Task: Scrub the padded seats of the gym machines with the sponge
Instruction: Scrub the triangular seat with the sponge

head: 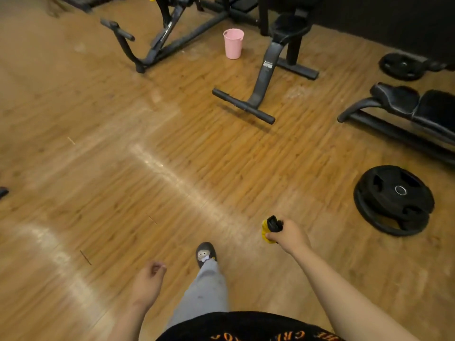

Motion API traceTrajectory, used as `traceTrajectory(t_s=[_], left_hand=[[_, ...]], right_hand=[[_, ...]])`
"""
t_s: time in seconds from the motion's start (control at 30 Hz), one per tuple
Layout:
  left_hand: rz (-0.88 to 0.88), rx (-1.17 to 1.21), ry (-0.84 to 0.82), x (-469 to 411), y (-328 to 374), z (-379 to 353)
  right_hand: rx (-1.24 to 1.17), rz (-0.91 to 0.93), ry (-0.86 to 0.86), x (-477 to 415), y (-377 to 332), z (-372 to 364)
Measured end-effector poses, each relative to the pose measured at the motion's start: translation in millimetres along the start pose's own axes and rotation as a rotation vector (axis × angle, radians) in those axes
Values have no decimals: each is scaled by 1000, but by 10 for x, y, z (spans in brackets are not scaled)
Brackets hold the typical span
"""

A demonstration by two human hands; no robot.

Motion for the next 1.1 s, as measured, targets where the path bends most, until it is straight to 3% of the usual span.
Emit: traceTrajectory(t_s=[0.3,0.67,0.9,1.1], left_hand=[[-167,-322,-70,-1689,2014,1138],[-132,-219,-162,-3510,3797,880],[-152,-67,17,-4438,5042,1426],[-105,-54,55,-5136,5459,1773]], right_hand=[[-207,139,152,-1134,-1978,1133],[-172,75,55,-2980,-2841,2423],[-141,76,63,-3953,-3671,3713],[-119,82,50,-4662,-4273,4011]])
Point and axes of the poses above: each hand's wrist, its own x-axis away from the middle knuckle, its own z-axis out of the back of the hand, y = z × x, the point moved 6 cm from there along -x, towards the middle knuckle, and after that the axes turned 14 degrees about -y, right-handed, at the moved point
